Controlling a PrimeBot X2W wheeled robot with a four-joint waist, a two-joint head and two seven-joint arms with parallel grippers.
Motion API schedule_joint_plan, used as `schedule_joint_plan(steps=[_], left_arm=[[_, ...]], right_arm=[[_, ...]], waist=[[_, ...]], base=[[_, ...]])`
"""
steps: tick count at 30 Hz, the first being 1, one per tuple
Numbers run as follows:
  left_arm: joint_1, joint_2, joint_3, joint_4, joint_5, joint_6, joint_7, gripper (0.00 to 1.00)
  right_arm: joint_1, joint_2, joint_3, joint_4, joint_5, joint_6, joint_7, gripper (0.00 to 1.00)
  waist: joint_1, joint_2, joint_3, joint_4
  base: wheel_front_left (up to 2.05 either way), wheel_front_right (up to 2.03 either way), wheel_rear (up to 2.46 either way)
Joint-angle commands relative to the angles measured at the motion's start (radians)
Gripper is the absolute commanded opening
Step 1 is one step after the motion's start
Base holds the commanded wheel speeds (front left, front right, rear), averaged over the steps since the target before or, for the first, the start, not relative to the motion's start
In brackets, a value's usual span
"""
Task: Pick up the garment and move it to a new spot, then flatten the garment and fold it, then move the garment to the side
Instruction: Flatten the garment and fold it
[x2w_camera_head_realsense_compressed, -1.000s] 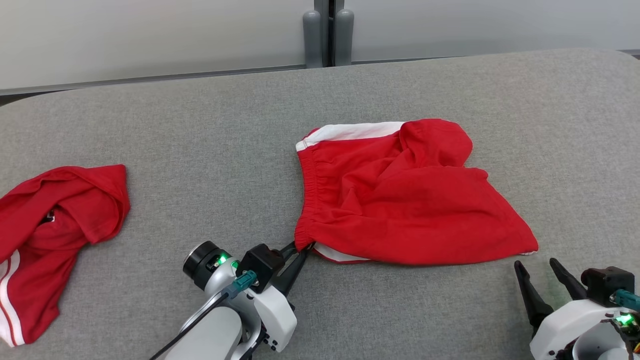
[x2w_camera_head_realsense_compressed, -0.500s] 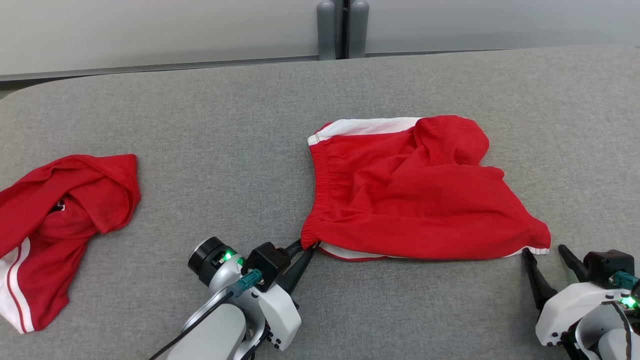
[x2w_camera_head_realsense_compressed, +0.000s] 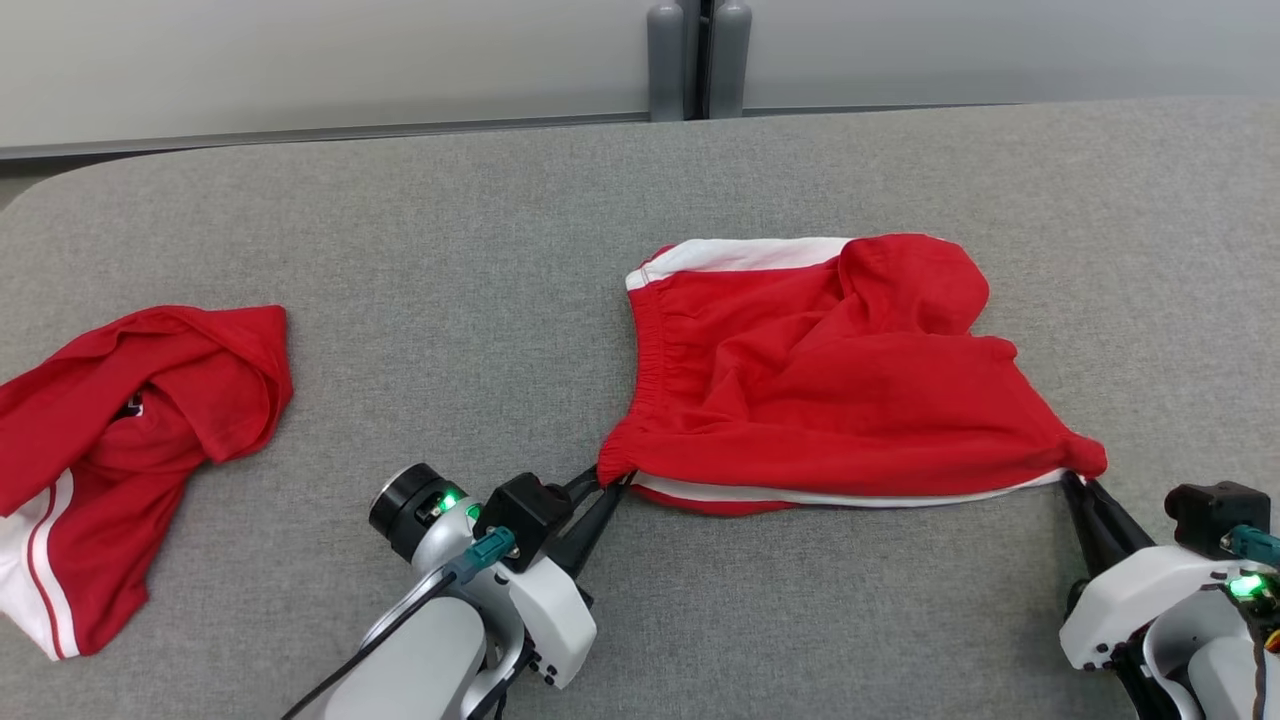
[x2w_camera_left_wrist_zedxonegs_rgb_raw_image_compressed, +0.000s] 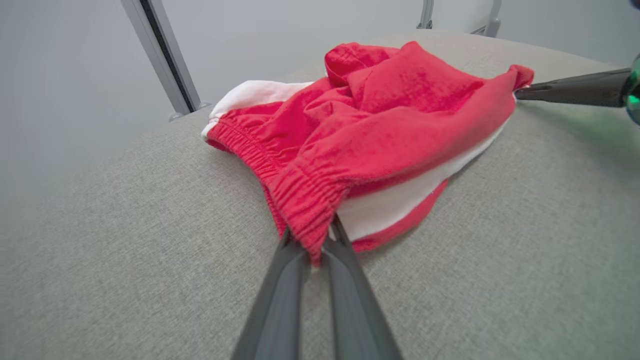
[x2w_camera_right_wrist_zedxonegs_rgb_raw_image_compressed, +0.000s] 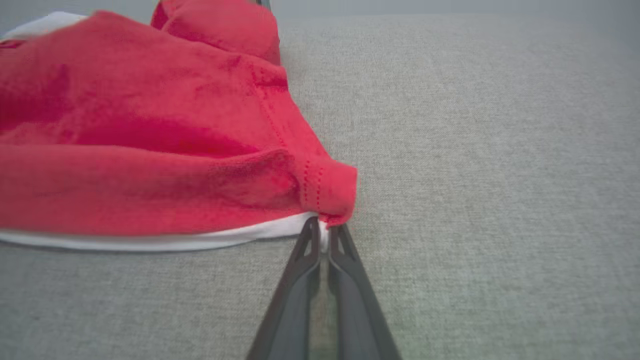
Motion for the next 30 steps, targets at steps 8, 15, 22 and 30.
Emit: schedule_joint_plan(steps=[8,15,22,30], left_arm=[[-0.041,0.017,0.013,-0.044,-0.129,-0.001,0.000,0.00],[-0.180,0.091,-0.026,-0.133,-0.285,-0.001,0.049,0.00],[-0.337,0.158,0.018,-0.237,-0.422,-0.001,0.162,0.00],[-0.378,0.181,0.087,-0.356,-0.495,0.051,0.241,0.00]], right_arm=[[-0.018,-0.047,0.042,-0.176,0.178,0.000,0.013,0.00],[-0.103,-0.098,0.022,-0.365,0.319,0.000,0.090,0.00],[-0.275,-0.099,-0.064,-0.414,0.308,0.000,0.168,0.00],[-0.363,0.021,-0.222,-0.492,0.163,0.000,0.327,0.00]], waist=[[0.0000,0.0000,-0.055,-0.008],[0.0000,0.0000,-0.120,-0.007],[0.0000,0.0000,-0.187,-0.011],[0.0000,0.0000,-0.232,-0.014]], base=[[0.00,0.00,0.00],[0.00,0.00,0.00],[0.00,0.00,0.00],[0.00,0.00,0.00]])
